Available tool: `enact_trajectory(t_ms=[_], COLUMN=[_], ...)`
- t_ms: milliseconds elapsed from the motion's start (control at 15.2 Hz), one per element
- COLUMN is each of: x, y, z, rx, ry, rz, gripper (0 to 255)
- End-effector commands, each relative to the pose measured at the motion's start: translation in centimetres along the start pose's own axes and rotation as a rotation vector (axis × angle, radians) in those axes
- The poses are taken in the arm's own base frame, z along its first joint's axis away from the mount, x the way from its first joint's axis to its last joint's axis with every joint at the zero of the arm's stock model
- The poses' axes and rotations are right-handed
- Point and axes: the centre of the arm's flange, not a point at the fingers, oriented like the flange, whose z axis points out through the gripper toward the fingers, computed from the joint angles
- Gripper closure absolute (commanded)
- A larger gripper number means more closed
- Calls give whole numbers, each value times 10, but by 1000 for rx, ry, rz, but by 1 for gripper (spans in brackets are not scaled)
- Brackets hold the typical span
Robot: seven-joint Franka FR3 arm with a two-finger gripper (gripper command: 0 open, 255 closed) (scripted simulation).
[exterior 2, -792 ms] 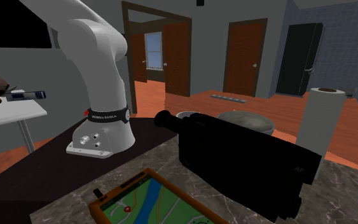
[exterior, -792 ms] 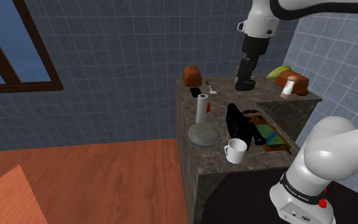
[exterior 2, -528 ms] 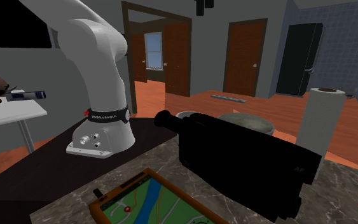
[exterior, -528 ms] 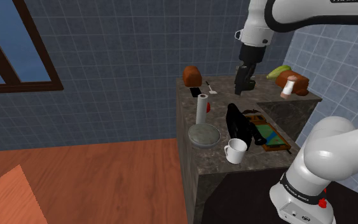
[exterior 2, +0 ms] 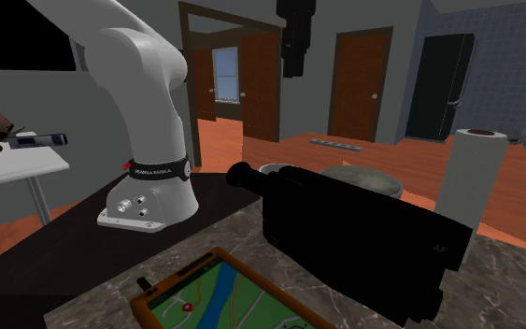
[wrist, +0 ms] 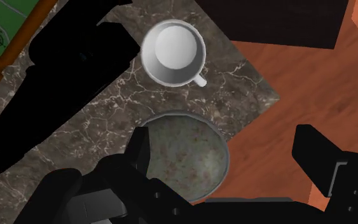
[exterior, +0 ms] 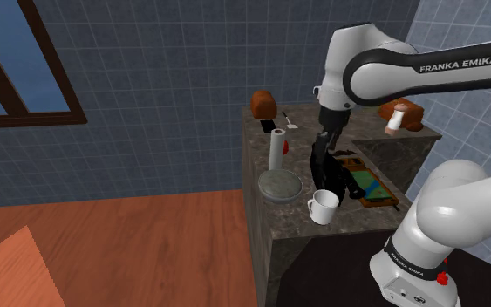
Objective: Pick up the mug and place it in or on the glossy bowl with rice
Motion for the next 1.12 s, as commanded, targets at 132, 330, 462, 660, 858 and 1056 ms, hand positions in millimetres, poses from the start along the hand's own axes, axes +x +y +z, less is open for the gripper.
enact_trajectory(t_ms=[132, 330, 462, 660, 858, 1056], x=[-1, -3, -4, -6, -7, -9], y=[-5, -9, -11, -15, -14, -14], z=[54, 93, 119, 159, 171, 186], rx=[-19, -33, -42, -55, -56, -56], ry=[-26, -47, -60, -81, -81, -81], rz=[20, 35, 45, 60, 60, 60], gripper=[0, 0, 0, 0, 0, 0])
